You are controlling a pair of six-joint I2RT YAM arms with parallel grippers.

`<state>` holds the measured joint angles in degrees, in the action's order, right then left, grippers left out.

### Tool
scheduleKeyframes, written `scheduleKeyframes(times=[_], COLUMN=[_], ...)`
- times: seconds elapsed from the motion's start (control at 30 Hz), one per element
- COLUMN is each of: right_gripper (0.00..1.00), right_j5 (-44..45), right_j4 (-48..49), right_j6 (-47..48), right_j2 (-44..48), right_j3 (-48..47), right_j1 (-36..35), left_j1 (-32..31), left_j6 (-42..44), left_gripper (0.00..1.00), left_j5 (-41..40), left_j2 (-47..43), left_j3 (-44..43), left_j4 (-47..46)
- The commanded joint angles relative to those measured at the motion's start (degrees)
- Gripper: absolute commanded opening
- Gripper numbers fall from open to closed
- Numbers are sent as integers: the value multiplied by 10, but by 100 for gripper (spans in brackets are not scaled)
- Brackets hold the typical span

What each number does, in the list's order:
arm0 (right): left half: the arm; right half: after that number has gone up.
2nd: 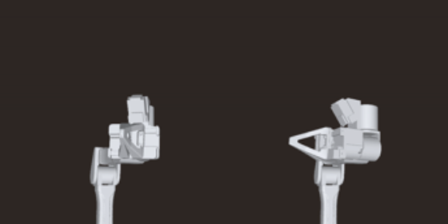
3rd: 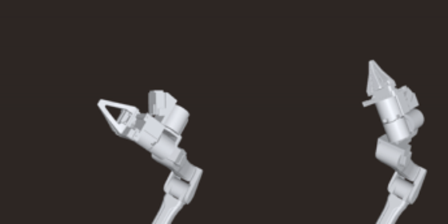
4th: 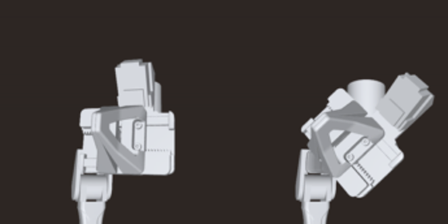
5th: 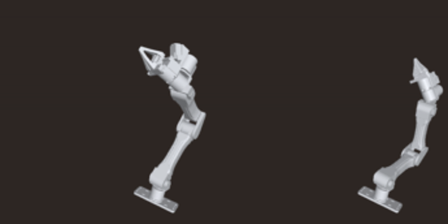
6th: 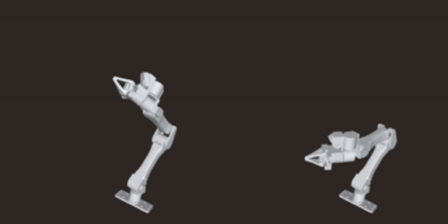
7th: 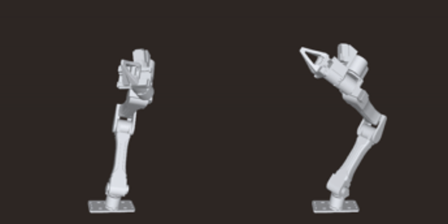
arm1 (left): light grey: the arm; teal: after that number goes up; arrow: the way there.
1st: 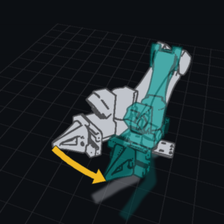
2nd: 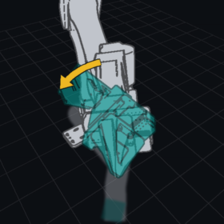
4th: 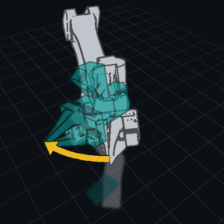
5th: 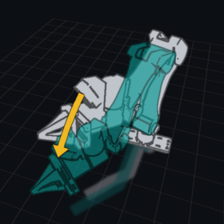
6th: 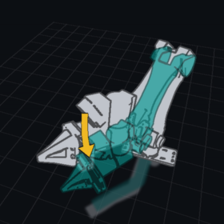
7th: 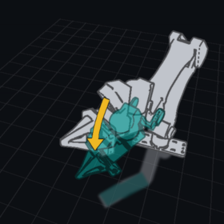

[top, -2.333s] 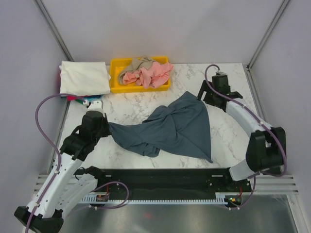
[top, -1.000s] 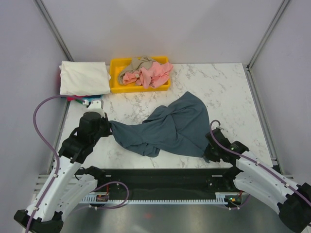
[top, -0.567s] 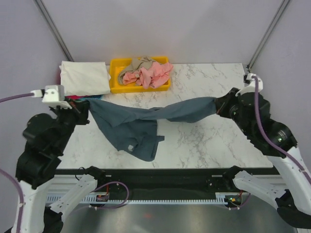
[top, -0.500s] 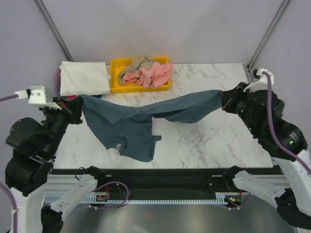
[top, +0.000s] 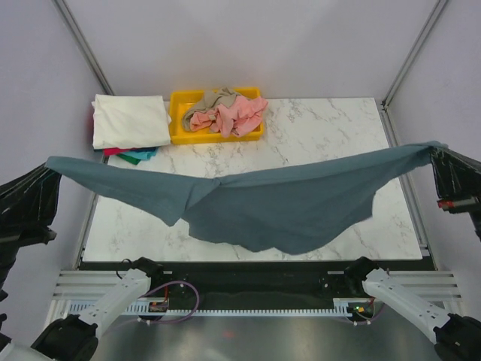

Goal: Fold and stack the t-shirts
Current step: Flatten the tshirt out

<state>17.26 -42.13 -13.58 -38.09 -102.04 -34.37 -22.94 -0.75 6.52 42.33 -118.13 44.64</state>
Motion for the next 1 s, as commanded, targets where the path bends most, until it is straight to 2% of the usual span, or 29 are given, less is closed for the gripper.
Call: scheduleKeyframes(times=[0.0, 0.2, 0.4, 0.43, 0.47, 0.53, 0.57, 0.6, 0.63, 0.67, 0.7, 0.73, 0.77, 0.8, 0.83, 0.87, 0.93, 0.97], right_gripper=[0, 0, 0, 0, 0, 0, 0, 0, 0, 0, 0, 0, 0, 0, 9, 32, 98, 98], right_j5=[-95, -145, -178, -148, -67, 20, 79, 191, 256, 303, 363, 362, 337, 215, 168, 122, 79, 81], right_j4=[49, 43, 65, 62, 46, -54, -93, -169, -198, -217, -228, -228, -224, -181, -149, -118, -63, -60], right_j6=[51, 102, 107, 94, 81, 58, 45, 33, 0, -17, -29, -60, -69, -72, -75, -76, -82, -85], right_j2=[22, 32, 64, 59, 47, -25, -57, -89, -150, -177, -202, -256, -283, -311, -354, -373, -414, -427], right_j3=[-8, -54, -38, -36, -50, -77, -91, -89, -75, -15, 24, 60, 95, 165, 201, 255, 279, 282], right_j1=[6, 42, 75, 78, 83, 83, 78, 70, 57, 28, 25, 32, 87, 129, 168, 218, 236, 239], left_j1=[3, 3, 4, 4, 4, 4, 4, 4, 4, 3, 4, 4, 4, 9, 30, 50, 99, 107], left_j6=[48, 56, 50, 47, 44, 32, 28, 16, -3, -19, -50, -57, -65, -67, -69, -78, -108, -117], left_gripper=[2, 2, 2, 2, 2, 2, 2, 2, 2, 2, 2, 2, 2, 2, 2, 5, 36, 52], left_j5=[74, 108, 155, 154, 146, 128, 90, 61, 27, -39, -63, -84, -101, -102, -93, -55, 0, 10], left_j2=[-6, 1, -16, -16, -8, 9, 24, 78, 106, 142, 209, 250, 279, 326, 350, 368, 406, 415], left_j3=[-26, -40, -25, -16, -15, -6, -9, -15, -23, -20, -15, 14, 50, 98, 180, 214, 289, 301], left_j4=[-47, -53, -93, -97, -97, -80, -62, -28, 38, 80, 120, 192, 201, 194, 166, 145, 99, 75])
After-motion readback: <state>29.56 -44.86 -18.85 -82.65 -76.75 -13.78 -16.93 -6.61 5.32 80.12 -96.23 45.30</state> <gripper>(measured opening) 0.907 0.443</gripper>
